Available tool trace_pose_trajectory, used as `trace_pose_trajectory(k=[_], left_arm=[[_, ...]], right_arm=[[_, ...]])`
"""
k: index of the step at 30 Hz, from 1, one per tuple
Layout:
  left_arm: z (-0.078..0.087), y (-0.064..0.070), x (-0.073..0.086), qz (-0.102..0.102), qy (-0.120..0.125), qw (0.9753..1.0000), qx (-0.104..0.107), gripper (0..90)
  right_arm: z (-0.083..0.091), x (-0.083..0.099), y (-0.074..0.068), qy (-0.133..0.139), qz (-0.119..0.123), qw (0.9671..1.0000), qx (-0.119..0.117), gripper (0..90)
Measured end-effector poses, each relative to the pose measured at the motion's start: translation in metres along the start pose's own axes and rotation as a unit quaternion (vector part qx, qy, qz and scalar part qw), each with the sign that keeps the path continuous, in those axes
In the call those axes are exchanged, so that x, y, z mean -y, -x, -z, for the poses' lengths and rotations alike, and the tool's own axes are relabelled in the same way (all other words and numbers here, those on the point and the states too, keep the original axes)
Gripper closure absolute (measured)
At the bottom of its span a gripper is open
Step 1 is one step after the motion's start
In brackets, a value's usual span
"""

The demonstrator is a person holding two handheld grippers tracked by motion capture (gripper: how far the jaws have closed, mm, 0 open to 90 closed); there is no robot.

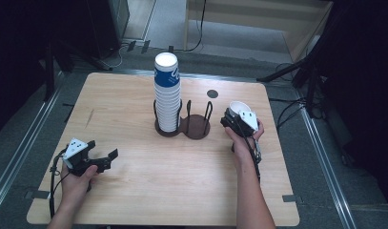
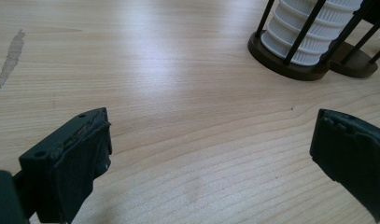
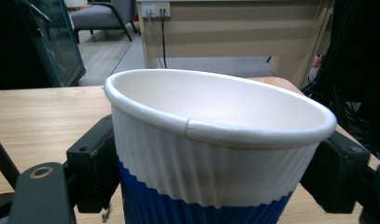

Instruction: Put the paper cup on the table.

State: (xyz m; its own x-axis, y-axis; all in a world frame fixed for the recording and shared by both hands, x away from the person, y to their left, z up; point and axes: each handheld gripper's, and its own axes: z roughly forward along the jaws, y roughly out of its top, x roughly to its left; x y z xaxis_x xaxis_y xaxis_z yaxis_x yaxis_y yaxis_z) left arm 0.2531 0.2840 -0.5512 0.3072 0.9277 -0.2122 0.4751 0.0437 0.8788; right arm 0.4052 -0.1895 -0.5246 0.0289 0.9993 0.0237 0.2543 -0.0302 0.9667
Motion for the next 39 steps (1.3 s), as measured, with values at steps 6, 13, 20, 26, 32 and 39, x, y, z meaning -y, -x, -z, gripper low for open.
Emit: trace_pose_trajectory(k=[6,13,20,26,32,39], left_arm=[[0.0,0.0,0.0,0.002,0.0,1.0,0.001,0.0],[0.0,0.0,0.0,0.002,0.001,1.0,0.001,0.0],[0.0,0.0,0.0,0.004,0.0,1.0,0.002,0.0],[0.0,-0.001,0.0,0.005,0.0,1.0,0.003,0.0],[0.0,0.0,0.0,0.003,-0.001,1.0,0.002,0.0],[0.0,0.0,0.0,0.003,-0.002,1.0,0.001,0.0]], right_arm=[[-0.003,0.004,0.0,-0.01,0.006,0.9999,0.002,17.3],[-0.002,0.007,0.0,-0.023,0.008,0.9997,-0.008,13.4],[0.0,0.007,0.004,-0.031,0.001,0.9994,-0.016,6.6],[0.005,0.006,0.009,-0.034,-0.013,0.9987,-0.036,0.0],[0.015,0.003,0.012,-0.025,-0.015,0.998,-0.057,0.0],[0.031,0.004,0.012,-0.018,-0.005,0.9969,-0.076,0.0]])
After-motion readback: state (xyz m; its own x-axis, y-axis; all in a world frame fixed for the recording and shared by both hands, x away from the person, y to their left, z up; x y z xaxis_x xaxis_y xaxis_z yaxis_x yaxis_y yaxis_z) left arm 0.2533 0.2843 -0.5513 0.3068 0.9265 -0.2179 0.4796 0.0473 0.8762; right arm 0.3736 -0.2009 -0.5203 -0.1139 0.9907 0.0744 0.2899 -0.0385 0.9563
